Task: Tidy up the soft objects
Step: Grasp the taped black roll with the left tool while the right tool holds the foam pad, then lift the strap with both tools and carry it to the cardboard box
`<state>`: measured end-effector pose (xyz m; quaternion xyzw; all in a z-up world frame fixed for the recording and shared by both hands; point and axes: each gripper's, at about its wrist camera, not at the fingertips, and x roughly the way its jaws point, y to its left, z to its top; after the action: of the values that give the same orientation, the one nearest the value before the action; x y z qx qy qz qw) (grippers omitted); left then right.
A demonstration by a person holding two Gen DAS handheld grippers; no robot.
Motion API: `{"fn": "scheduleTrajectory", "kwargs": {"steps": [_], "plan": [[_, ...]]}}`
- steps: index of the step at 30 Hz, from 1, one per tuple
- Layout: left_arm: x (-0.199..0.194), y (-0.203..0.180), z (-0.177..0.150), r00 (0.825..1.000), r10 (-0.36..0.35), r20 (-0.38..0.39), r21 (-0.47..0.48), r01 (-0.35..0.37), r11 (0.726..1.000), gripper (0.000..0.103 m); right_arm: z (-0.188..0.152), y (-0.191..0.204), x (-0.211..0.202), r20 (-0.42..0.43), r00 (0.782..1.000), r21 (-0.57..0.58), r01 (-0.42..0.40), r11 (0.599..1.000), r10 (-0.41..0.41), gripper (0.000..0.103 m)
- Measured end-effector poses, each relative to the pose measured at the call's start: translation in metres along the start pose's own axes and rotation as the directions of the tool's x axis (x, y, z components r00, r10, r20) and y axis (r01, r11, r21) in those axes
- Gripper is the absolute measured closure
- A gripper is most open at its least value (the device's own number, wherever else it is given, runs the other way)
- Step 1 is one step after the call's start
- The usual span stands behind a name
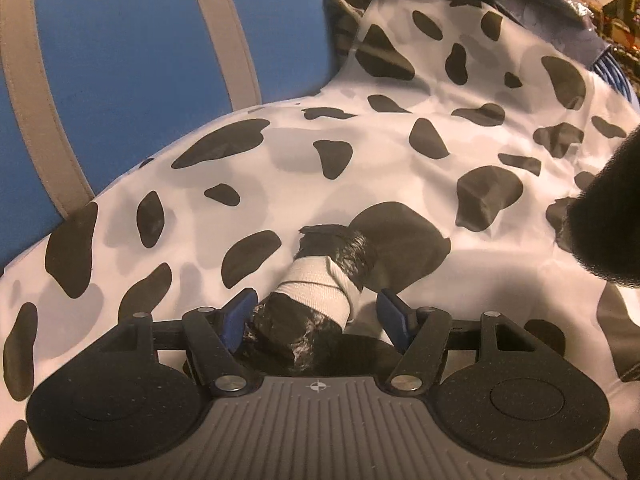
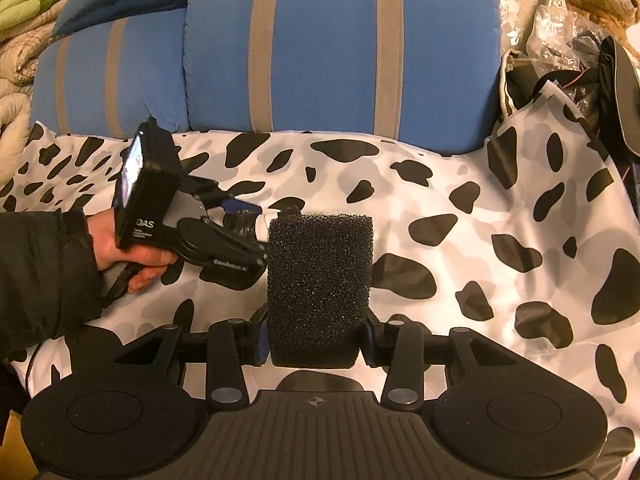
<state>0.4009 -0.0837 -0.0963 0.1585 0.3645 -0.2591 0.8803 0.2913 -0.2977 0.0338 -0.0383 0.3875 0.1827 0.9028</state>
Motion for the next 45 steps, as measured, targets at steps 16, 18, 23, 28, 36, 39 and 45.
{"fn": "scheduleTrajectory", "kwargs": {"steps": [16,18,23,28,36,39,45], "plan": [[-0.050,0.032,-0.011,0.998,0.029,-0.055,-0.206,-0.040,0.978,0.062,0.006,0.010,0.015,0.002,0.999,0.002,0.049,0.999,-0.049,0.058],[-0.062,0.035,-0.012,0.998,0.044,-0.050,-0.226,-0.054,0.973,0.062,0.007,0.014,0.017,0.003,0.999,-0.006,0.051,0.999,-0.051,0.058],[-0.093,0.038,-0.015,0.996,0.087,-0.029,-0.246,-0.092,0.965,0.062,0.013,0.027,0.021,0.021,0.999,-0.015,0.039,0.999,-0.039,0.058],[-0.122,0.038,-0.021,0.996,0.093,-0.013,-0.287,-0.093,0.953,0.062,0.020,0.047,0.024,0.038,0.999,-0.029,0.011,1.000,-0.010,0.058],[-0.161,0.032,-0.040,0.989,0.145,-0.038,-0.322,-0.149,0.935,0.062,0.021,0.063,0.025,0.046,0.999,-0.028,-0.006,1.000,0.007,0.058],[-0.178,0.031,-0.049,0.985,0.168,-0.042,-0.364,-0.171,0.916,0.063,0.018,0.065,0.021,0.049,0.999,-0.014,-0.019,1.000,0.019,0.058],[-0.209,0.018,-0.059,0.974,0.223,-0.025,-0.390,-0.215,0.895,0.062,0.009,0.074,0.007,0.071,0.997,-0.014,-0.034,0.999,0.035,0.058]]}}
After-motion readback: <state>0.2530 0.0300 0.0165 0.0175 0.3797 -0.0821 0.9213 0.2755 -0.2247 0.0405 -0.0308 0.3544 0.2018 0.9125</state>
